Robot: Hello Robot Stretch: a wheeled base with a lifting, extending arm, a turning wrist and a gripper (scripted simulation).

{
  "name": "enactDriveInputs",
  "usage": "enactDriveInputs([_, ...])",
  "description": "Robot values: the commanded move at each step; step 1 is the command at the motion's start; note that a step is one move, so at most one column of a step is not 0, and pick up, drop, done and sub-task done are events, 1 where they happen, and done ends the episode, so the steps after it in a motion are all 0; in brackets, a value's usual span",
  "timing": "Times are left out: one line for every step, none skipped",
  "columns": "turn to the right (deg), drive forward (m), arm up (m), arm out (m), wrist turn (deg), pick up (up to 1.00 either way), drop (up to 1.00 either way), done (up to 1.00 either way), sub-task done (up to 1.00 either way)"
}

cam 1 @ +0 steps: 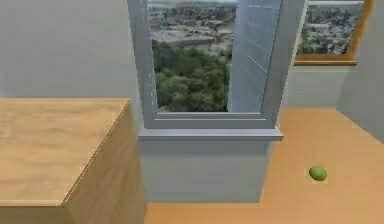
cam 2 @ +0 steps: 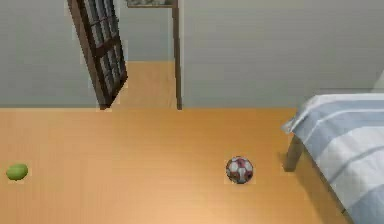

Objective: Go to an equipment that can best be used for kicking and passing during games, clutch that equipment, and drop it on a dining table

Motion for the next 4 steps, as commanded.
enactDriveInputs([45.0, 0.00, 0.00, 0.00, 0.0, 0.00, 0.00, 0.00, 0.00])
enactDriveInputs([45.0, 0.00, 0.00, 0.00, 0.0, 0.00, 0.00, 0.00, 0.00])
enactDriveInputs([0.0, 0.45, 0.00, 0.00, 0.0, 0.00, 0.00, 0.00, 0.00])
enactDriveInputs([-45.0, 0.00, 0.00, 0.00, 0.0, 0.00, 0.00, 0.00, 0.00])
